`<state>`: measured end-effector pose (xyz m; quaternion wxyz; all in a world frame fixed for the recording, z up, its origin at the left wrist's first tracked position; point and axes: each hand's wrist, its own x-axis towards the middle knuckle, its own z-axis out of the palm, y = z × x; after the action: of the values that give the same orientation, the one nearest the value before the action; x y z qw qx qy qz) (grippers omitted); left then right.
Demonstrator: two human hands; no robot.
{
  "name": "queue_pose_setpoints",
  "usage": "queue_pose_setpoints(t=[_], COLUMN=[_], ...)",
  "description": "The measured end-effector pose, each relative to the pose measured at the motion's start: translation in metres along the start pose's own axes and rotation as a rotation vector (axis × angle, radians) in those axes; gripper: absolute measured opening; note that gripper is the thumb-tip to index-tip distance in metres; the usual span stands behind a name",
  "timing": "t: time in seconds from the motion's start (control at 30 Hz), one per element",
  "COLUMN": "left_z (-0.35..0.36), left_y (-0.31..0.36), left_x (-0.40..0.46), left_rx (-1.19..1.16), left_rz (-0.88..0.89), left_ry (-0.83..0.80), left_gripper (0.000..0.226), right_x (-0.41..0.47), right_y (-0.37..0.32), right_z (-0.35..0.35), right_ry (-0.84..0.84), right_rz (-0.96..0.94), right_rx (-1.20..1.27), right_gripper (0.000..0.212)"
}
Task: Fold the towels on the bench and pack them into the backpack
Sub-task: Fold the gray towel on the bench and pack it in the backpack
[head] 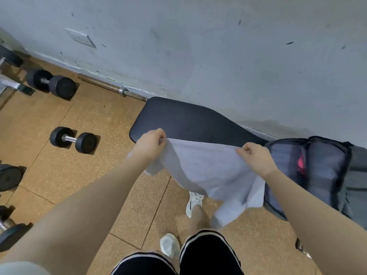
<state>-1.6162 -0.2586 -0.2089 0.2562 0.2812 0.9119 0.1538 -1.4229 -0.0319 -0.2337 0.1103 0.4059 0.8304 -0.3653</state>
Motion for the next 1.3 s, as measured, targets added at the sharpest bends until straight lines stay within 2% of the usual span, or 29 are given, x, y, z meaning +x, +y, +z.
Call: queue_pose_setpoints(t=[0.17,0.27,0.37,0.43,0.5,0.7,0.8,0.9,1.03,1.13,1.3], left_z=[0.028,0.054,0.082,0.097,0.107,0.114,0.115,0.120,0.132,0.129,0.102], left_y=[-0.006,-0.011,-0.024,-0.040,-0.064,-0.133,-0.152,-0.170,-0.188,-0.199,-0.221], left_x=[0.124,0.193,0.229,0.232,0.221,0.181,0.178,0.179,0.178,0.177,0.177], left_rx=[0.126,0.198,0.108,0.063,0.058,0.082,0.143,0.153,0.057,-0.068,-0.372], left_rz=[-0.012,-0.013,-0.018,-0.039,-0.093,-0.436,-0.494,-0.546,-0.487,-0.349,-0.265], left_ry=[0.017,0.097,0.190,0.169,0.105,-0.096,-0.133,-0.077,-0.025,-0.010,-0.057], left_gripper=[0.011,0.024,0.039,0.041,0.040,0.044,0.042,0.048,0.034,0.024,0.016], right_x=[0.125,0.188,0.228,0.237,0.234,0.234,0.245,0.264,0.292,0.305,0.316], right_y=[0.011,0.019,0.020,0.014,0.003,-0.079,-0.123,-0.157,-0.186,-0.199,-0.219], right_z=[0.021,0.037,0.055,0.071,0.092,0.158,0.188,0.222,0.259,0.270,0.258], right_ry=[-0.057,0.045,0.118,0.090,0.025,-0.243,-0.232,-0.204,-0.180,-0.154,-0.108], right_rz=[0.072,0.039,0.052,0.009,-0.116,-0.319,-0.389,-0.453,-0.371,-0.243,-0.256], right_rx=[-0.038,-0.056,-0.163,-0.278,-0.341,-0.284,-0.260,-0.267,-0.268,-0.450,-0.551], right_gripper=[0.017,0.020,0.027,0.032,0.034,0.030,0.032,0.035,0.039,0.042,0.019])
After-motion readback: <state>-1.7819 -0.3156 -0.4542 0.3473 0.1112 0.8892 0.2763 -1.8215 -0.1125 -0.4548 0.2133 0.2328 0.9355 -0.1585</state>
